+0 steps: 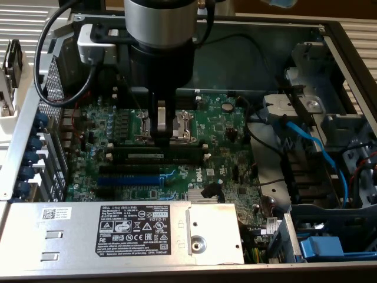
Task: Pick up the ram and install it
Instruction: 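Press down the ram until it locks into place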
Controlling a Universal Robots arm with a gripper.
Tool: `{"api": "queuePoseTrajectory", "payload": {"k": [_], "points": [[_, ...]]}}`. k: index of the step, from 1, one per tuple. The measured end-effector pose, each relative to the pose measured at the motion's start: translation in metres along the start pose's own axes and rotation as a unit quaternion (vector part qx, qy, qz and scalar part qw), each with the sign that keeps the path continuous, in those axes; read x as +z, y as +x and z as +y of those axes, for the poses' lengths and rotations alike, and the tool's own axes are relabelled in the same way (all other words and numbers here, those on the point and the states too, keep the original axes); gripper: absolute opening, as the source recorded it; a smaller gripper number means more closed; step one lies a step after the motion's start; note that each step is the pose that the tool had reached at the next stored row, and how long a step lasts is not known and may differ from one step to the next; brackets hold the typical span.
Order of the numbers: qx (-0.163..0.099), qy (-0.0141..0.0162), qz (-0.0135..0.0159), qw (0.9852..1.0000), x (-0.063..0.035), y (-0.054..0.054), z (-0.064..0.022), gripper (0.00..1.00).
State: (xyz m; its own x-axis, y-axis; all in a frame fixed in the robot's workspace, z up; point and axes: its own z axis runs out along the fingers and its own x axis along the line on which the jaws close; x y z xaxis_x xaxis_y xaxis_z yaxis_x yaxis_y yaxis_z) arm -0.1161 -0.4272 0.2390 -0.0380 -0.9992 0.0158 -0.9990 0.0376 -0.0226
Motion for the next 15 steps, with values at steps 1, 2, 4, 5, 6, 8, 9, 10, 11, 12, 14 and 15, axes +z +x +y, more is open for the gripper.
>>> {"api": "queuePoseTrajectory", "payload": {"k": [1,2,4,5,6,8,9,10,11,12,14,15], "points": [[0.0,-0.0006,0.0,1.0,0.0004,0.0,0.0,0.1],[0.0,-0.0014,0.0,1.0,0.0007,0.0,-0.0004,0.1],[0.0,-0.0025,0.0001,1.0,0.0014,-0.0001,-0.0004,0.1],[0.0,-0.003,0.0001,1.0,0.0017,-0.0001,-0.0006,0.1],[0.0,-0.0032,0.0001,1.0,0.0021,-0.0001,-0.0007,0.1],[0.0,-0.0035,0.0002,1.0,0.0024,-0.0001,-0.0018,0.1],[0.0,-0.0036,0.0001,1.0,0.0025,-0.0001,-0.0021,0.1],[0.0,-0.0036,0.0002,1.0,0.0026,-0.0002,-0.0023,0.1],[0.0,-0.0036,0.0002,1.0,0.0027,-0.0002,-0.0024,0.1],[0.0,-0.0037,0.0002,1.0,0.0028,-0.0002,-0.0024,0.1],[0.0,-0.0039,0.0001,1.0,0.0033,-0.0003,-0.0024,0.1],[0.0,-0.004,0.0001,1.0,0.0037,-0.0004,-0.0025,0.1]]}}
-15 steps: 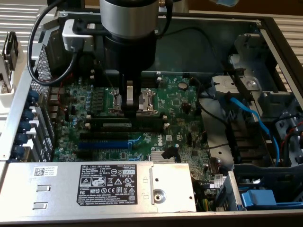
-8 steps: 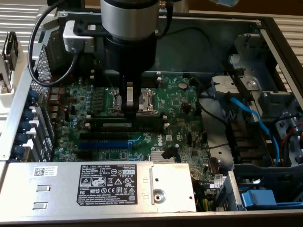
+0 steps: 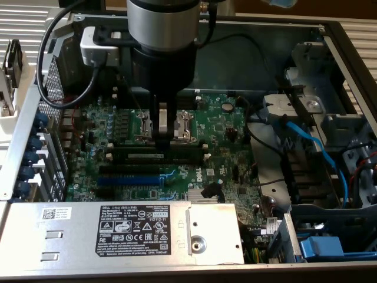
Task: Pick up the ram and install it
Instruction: 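Press down the ram until it locks into place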
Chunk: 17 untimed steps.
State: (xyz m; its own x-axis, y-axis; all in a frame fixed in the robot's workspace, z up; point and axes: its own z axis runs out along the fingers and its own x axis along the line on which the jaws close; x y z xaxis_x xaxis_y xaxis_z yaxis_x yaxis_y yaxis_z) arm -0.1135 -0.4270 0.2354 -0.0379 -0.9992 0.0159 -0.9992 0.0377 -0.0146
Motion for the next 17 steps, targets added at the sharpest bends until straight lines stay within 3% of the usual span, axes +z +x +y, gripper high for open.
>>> {"api": "queuePoseTrajectory", "payload": {"k": [17], "points": [[0.0,-0.001,0.0002,1.0,0.0046,-0.001,0.0002,0.1]]}}
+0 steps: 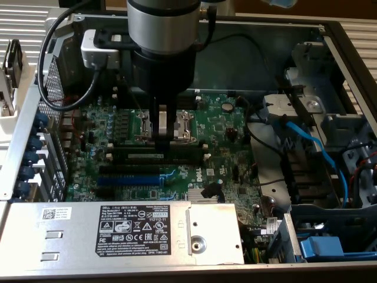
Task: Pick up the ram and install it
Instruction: 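Press down the ram until it locks into place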
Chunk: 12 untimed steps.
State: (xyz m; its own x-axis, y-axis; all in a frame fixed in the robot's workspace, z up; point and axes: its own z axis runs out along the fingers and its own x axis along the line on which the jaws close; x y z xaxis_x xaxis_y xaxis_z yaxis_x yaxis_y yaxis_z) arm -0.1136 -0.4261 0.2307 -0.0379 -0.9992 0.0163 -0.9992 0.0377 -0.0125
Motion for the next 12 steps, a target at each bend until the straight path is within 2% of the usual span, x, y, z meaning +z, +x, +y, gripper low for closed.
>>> {"api": "queuePoseTrajectory", "payload": {"k": [12], "points": [[0.0,-0.0006,0.0,1.0,0.0027,-0.0002,0.0001,0.1]]}}
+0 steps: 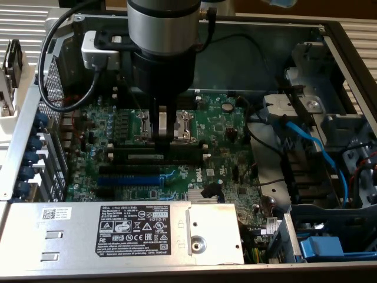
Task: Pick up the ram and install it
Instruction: 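Press down the ram until it locks into place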
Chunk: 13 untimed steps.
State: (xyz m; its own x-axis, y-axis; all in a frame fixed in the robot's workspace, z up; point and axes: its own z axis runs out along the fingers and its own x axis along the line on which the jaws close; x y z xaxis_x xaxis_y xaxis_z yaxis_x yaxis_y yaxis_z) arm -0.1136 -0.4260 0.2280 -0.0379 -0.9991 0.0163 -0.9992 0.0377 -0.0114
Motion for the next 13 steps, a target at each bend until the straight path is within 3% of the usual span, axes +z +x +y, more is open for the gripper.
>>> {"api": "queuePoseTrajectory", "payload": {"k": [13], "points": [[0.0,-0.0003,-0.0001,1.0,0.0019,0.0,0.0,0.1]]}}
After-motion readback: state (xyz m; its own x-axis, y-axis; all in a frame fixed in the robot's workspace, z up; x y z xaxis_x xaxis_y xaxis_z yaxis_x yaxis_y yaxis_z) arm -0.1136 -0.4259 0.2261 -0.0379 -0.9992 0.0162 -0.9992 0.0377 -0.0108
